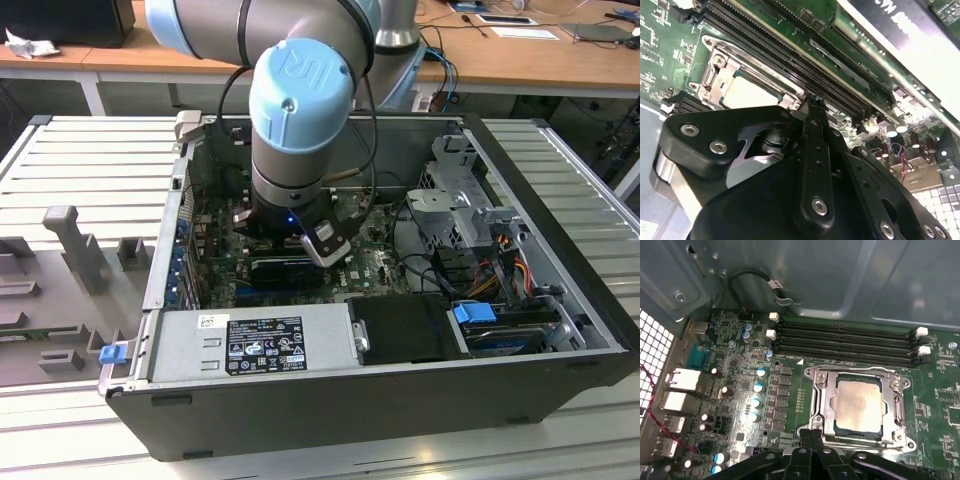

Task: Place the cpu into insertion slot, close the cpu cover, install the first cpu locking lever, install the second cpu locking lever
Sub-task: 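Install the second cpu locking lever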

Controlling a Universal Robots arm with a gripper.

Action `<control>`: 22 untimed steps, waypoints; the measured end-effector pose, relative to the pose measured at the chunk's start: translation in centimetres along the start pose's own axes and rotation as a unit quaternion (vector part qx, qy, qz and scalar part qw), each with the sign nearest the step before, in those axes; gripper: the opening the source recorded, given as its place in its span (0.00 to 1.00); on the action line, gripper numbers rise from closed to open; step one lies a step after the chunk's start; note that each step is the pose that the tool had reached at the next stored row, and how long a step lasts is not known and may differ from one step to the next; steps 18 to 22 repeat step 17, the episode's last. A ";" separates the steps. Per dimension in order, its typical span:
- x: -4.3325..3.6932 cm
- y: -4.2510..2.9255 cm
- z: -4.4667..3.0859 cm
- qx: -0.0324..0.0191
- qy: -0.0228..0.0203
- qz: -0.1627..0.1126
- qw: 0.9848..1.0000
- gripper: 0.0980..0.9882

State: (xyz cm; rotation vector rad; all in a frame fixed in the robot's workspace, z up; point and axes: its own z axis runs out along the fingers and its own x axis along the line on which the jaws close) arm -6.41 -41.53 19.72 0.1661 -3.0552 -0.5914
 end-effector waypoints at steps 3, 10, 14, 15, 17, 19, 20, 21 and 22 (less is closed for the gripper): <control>0.00 -0.20 0.37 -0.005 0.000 0.000 1.000 0.01; 0.34 0.12 -0.55 -0.021 -0.002 -0.001 1.000 0.01; 0.35 0.49 -1.47 -0.021 -0.002 -0.001 1.000 0.01; 0.34 0.52 -1.54 -0.021 -0.002 -0.001 1.000 0.01; 0.34 0.53 -1.54 -0.021 -0.002 -0.001 1.000 0.01; 0.34 0.53 -1.54 -0.021 -0.002 -0.001 1.000 0.01; 0.34 0.53 -1.54 -0.021 -0.002 -0.001 1.000 0.01; 0.34 0.53 -1.54 -0.021 -0.002 -0.001 1.000 0.01; 0.34 0.53 -1.54 -0.021 -0.002 -0.001 1.000 0.01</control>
